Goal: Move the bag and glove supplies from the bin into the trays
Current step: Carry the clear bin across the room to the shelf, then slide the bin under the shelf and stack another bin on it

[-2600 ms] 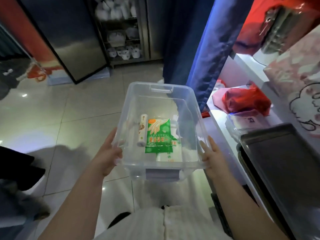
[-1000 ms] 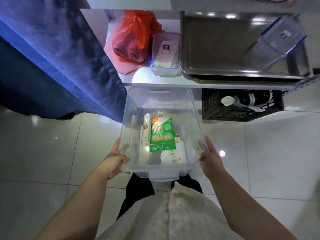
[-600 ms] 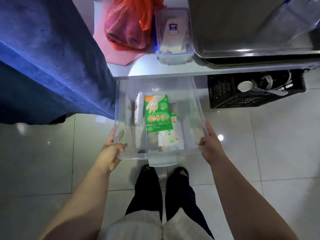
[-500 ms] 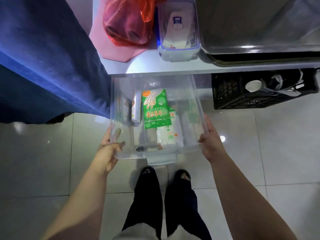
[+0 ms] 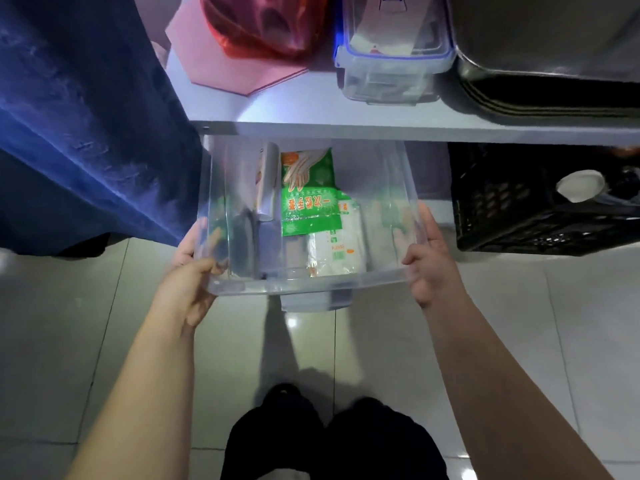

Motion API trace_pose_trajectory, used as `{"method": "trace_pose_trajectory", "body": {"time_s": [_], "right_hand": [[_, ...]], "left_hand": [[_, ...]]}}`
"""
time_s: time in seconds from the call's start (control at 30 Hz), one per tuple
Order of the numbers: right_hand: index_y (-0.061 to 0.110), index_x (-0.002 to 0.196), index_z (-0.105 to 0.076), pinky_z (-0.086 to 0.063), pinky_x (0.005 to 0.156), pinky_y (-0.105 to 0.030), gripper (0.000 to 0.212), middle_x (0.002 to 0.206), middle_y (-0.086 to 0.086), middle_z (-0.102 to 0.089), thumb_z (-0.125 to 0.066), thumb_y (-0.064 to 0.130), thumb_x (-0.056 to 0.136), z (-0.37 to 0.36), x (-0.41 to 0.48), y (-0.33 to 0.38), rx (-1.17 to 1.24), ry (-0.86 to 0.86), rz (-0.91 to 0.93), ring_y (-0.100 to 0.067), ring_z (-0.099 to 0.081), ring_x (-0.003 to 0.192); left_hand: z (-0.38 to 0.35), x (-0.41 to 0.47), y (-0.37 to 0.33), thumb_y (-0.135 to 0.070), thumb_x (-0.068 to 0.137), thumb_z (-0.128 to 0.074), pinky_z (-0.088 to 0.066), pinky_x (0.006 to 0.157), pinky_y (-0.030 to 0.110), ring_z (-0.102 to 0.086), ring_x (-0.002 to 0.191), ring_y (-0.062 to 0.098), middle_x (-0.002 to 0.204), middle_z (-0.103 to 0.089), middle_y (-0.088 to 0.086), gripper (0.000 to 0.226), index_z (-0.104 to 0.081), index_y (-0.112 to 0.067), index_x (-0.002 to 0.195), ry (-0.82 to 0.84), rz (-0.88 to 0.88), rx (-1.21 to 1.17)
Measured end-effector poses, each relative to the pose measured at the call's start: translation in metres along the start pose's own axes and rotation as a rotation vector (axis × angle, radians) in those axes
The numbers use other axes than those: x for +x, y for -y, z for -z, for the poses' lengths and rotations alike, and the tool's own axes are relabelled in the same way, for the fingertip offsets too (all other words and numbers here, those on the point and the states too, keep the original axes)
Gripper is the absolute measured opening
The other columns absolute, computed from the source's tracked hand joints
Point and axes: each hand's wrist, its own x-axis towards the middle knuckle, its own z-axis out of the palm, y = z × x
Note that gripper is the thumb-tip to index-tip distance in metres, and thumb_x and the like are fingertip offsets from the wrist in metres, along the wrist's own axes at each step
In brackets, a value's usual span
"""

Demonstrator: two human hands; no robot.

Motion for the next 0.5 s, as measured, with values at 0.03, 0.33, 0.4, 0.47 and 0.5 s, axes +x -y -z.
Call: {"method": "trace_pose_trajectory", "body": {"time_s": [0.03, 0.33, 0.4, 0.47, 0.5], "right_hand": [[0.034, 0.14, -0.04, -0.036, 0.099, -0.023, 0.097, 0.146, 0.011, -0.042, -0.026, -0.027, 0.066, -0.003, 0.007, -0.002, 0.003, 0.015, 0.014, -0.005, -0.04, 0.131], [0.031, 0.141, -0.04, -0.04, 0.085, -0.017, 0.096, 0.14, 0.012, -0.049, -0.029, -0.025, 0.064, -0.032, 0.057, -0.004, 0.074, 0.002, 0.118, -0.009, -0.042, 0.13], [0.031, 0.139, -0.043, -0.039, 0.087, -0.017, 0.095, 0.131, 0.014, -0.054, -0.03, -0.024, 0.063, -0.037, 0.064, -0.005, 0.098, -0.004, 0.138, -0.007, -0.042, 0.127], [0.029, 0.138, -0.045, -0.04, 0.085, -0.016, 0.092, 0.13, 0.013, -0.056, -0.031, -0.025, 0.063, -0.04, 0.07, -0.005, 0.124, -0.019, 0.16, -0.005, -0.045, 0.121], [0.027, 0.138, -0.045, -0.041, 0.084, -0.016, 0.091, 0.133, 0.011, -0.055, -0.03, -0.025, 0.064, -0.042, 0.072, -0.005, 0.142, -0.024, 0.171, -0.005, -0.045, 0.12]], "left_hand": [[-0.001, 0.008, 0.002, 0.018, 0.073, -0.03, -0.058, 0.065, 0.041, -0.068, 0.086, 0.015, 0.12, -0.066, -0.018, 0.08, -0.061, -0.041, 0.116, 0.009, -0.015, -0.009], [-0.017, 0.047, 0.024, -0.005, 0.09, -0.056, -0.057, 0.061, 0.03, -0.064, 0.1, 0.023, 0.112, -0.068, -0.001, 0.038, -0.056, -0.016, 0.126, -0.164, -0.228, -0.228], [-0.029, 0.041, 0.04, -0.016, 0.085, -0.069, -0.055, 0.083, 0.037, -0.06, 0.109, 0.019, 0.124, -0.062, 0.001, 0.039, -0.058, -0.029, 0.121, -0.359, -0.421, 0.016], [-0.043, 0.028, 0.06, -0.032, 0.081, -0.072, -0.041, 0.104, 0.045, -0.043, 0.13, 0.021, 0.141, -0.047, 0.004, 0.036, -0.059, -0.036, 0.114, -0.559, -0.701, 0.544], [-0.052, 0.024, 0.07, -0.037, 0.081, -0.07, -0.034, 0.107, 0.045, -0.036, 0.134, 0.025, 0.143, -0.044, 0.007, 0.033, -0.06, -0.034, 0.112, -0.575, -0.874, 0.779]]}}
